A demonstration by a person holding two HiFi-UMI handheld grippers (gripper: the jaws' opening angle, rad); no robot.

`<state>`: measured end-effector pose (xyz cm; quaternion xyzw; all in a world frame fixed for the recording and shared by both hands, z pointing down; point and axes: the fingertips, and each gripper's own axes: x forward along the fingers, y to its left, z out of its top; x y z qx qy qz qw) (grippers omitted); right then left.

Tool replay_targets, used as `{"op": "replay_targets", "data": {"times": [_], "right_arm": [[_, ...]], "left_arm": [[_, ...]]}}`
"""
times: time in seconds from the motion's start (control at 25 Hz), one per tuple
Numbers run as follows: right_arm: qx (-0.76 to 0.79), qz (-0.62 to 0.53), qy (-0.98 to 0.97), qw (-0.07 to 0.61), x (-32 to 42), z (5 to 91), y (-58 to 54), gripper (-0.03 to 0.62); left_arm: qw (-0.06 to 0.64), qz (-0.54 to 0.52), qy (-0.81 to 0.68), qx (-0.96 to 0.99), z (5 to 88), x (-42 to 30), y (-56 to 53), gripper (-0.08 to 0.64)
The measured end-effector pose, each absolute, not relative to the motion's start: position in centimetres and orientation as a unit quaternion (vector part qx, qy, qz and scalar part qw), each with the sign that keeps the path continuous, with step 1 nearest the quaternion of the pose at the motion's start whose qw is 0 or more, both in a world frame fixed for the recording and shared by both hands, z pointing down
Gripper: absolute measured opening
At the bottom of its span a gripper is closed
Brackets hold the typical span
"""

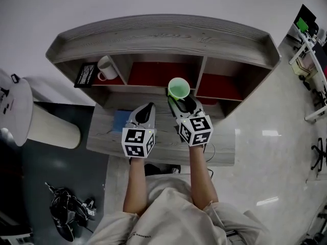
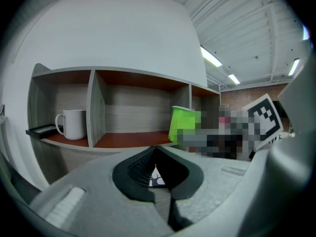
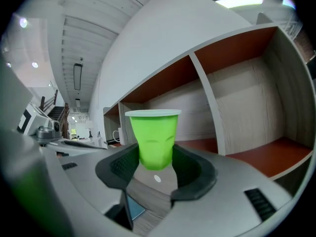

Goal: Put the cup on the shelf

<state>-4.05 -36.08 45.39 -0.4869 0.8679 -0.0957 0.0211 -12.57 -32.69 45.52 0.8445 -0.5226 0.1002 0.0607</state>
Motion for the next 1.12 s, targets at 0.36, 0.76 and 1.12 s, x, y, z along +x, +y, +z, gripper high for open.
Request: {"op": "replay_targets", "data": {"times": [0.36,0.76,1.12], "right_arm": [[-0.512,-0.095,0.853,0.014,-4.7,45.4,-37.1,0.215],[-0.581,-0.112,0.806,0.003,-6.3,46.2,-39.4,0.215],[-0.653,-0.108,0.749,-0.028,-5.5,47.0,-42.1,0.215]], "left_arm": [[0.062,0.101,-0.508,0.853,45.4,-13.9,-34.0,0.011],[0.063,0.121,-0.464,0.875,45.1,-17.3,-36.9,0.011],[0.057,0.121,-0.399,0.907,44.5,-16.3,-38.6,0.011]]}}
